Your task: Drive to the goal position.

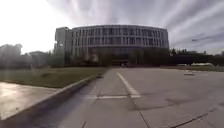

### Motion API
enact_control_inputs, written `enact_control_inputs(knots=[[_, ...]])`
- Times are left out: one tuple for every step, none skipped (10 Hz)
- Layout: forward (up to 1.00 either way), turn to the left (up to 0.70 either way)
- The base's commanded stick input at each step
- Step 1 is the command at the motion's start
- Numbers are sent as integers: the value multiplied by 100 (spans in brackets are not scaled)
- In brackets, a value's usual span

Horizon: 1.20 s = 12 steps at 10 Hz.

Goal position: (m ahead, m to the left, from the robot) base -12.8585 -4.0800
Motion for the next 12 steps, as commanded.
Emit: enact_control_inputs(knots=[[85, 0], [85, 0], [85, 0], [85, 0], [85, 0], [85, 0], [85, 0], [85, 0], [85, 0], [85, 0], [85, 0], [85, 0]])
